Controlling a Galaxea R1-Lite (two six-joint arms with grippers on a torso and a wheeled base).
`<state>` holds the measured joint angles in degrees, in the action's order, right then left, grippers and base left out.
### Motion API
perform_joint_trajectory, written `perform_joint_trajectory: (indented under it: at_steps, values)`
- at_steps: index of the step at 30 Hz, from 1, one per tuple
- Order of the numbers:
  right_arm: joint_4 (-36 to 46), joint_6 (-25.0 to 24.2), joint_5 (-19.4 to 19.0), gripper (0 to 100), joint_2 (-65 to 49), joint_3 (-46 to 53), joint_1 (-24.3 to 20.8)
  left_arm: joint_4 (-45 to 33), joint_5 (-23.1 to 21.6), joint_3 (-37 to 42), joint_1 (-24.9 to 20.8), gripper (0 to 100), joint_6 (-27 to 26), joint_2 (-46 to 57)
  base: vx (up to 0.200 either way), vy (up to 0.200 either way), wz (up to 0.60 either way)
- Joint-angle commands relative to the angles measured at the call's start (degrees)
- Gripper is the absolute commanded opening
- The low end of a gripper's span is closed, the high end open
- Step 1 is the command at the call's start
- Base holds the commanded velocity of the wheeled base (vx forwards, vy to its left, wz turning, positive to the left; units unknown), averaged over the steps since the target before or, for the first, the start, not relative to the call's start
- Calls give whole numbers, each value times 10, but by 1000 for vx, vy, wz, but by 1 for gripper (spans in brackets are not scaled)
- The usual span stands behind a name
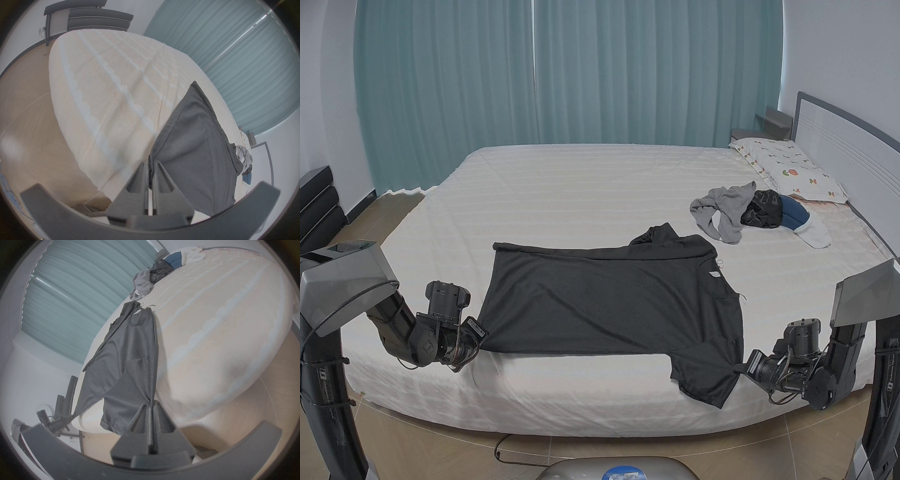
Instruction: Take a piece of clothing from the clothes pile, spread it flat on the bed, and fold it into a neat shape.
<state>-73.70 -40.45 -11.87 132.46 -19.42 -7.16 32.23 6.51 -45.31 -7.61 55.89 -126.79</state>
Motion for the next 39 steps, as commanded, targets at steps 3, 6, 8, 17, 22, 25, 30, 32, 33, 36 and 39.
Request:
perform_joint_trajectory:
  at_steps: [3, 6, 8, 17, 22, 25, 30, 32, 33, 36, 39]
  values:
    - [-2, 49, -24, 0, -40, 56, 35, -2, 0, 34, 5, 0, -34, 24, 0, 0, 0]
    - [-3, 58, -26, 0, -43, 65, 39, -2, 0, 49, 7, 0, -54, 29, 0, 0, 0]
    - [-2, 63, -26, 0, -47, 69, 40, -2, 1, 60, 10, 0, -73, 35, 0, 0, 0]
    - [-2, 96, -27, 0, -45, 83, 50, -50, 0, 78, 0, 0, -104, 49, 0, 0, 0]
    - [-2, 96, -27, 0, -30, 77, 46, -51, -2, 73, -5, 0, -101, 36, 0, 0, 0]
    - [-2, 99, -26, 0, -21, 74, 44, -49, -3, 71, -8, 0, -98, 28, 0, 0, 0]
    - [-3, 104, -28, 100, -6, 58, 44, -48, -4, 68, -16, 100, -98, 18, 0, 0, 0]
    - [-7, 98, -30, 100, -11, 53, 48, -48, -4, 63, -16, 100, -94, 19, 0, 0, 0]
    - [-10, 96, -31, 100, -14, 53, 50, -47, -4, 62, -16, 100, -91, 21, 0, 0, 0]
    - [-15, 94, -43, 100, -34, 58, 51, -45, -25, 60, -14, 100, -85, 25, 0, 0, 0]
    - [-15, 85, -56, 100, -63, 62, 55, -39, -62, 58, -5, 100, -62, 51, 0, 0, 0]
